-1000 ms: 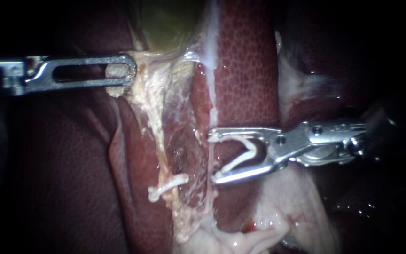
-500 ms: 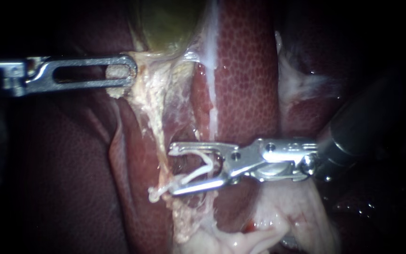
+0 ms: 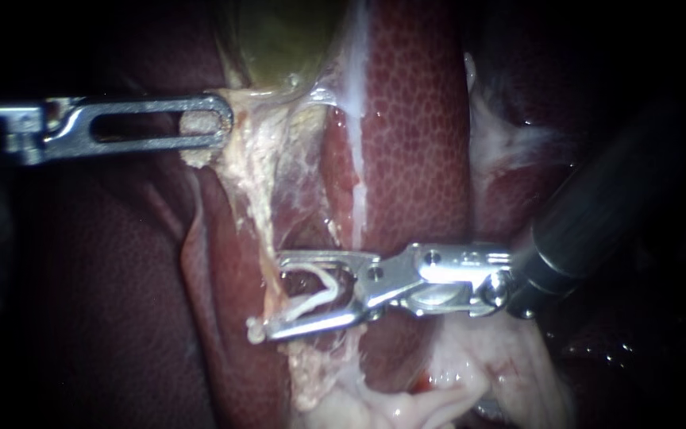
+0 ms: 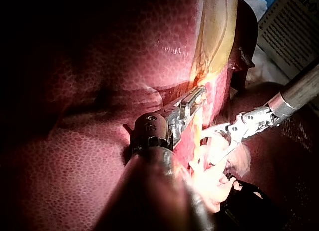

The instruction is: Clipping second clip left tube

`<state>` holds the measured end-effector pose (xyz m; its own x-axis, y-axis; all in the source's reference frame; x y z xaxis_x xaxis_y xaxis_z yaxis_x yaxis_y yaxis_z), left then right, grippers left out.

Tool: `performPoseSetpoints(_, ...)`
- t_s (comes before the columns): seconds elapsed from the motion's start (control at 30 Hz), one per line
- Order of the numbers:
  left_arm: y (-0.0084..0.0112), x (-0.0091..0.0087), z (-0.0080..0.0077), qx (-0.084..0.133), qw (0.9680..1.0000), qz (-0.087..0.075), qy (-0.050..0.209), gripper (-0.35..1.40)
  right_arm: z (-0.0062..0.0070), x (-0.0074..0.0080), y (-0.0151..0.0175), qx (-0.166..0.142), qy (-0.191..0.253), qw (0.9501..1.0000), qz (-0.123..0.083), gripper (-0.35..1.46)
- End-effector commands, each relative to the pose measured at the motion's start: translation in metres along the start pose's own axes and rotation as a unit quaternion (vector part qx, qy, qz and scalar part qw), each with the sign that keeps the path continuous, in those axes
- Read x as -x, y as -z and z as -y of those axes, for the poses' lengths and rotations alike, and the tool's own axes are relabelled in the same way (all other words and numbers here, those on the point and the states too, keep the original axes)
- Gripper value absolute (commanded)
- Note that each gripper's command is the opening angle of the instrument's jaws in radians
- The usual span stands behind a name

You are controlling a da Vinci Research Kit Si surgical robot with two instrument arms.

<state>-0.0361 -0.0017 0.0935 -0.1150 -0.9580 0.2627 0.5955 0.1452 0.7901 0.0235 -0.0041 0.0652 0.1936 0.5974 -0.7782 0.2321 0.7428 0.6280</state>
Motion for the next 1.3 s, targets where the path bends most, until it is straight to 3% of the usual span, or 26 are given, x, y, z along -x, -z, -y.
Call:
performPoseSetpoints(0.03, 0.0, 0.0, 0.0, 0.0, 1.0, 0.0, 0.0, -0.35, 0.0001, 0.0001, -0.0002, -0.004, -0.004, 1.0, 0.001, 0.6)
performPoseSetpoints(0.43, -0.0002, -0.0001, 0.0001, 0.001, 1.0, 0.001, 0.0, -0.35, 0.0005, 0.0008, -0.0022, -0.038, -0.023, 0.999, 0.005, 0.6)
performPoseSetpoints(0.87, -0.0006, -0.0004, 0.0002, 0.003, 1.0, 0.003, 0.0, -0.35, -0.0002, 0.0011, -0.0034, -0.036, -0.024, 0.999, 0.005, 0.57)
performPoseSetpoints(1.3, -0.0006, -0.0004, 0.0002, 0.002, 1.0, 0.002, 0.0, -0.35, -0.0007, 0.0015, -0.0031, -0.037, -0.024, 0.999, 0.005, 0.42)
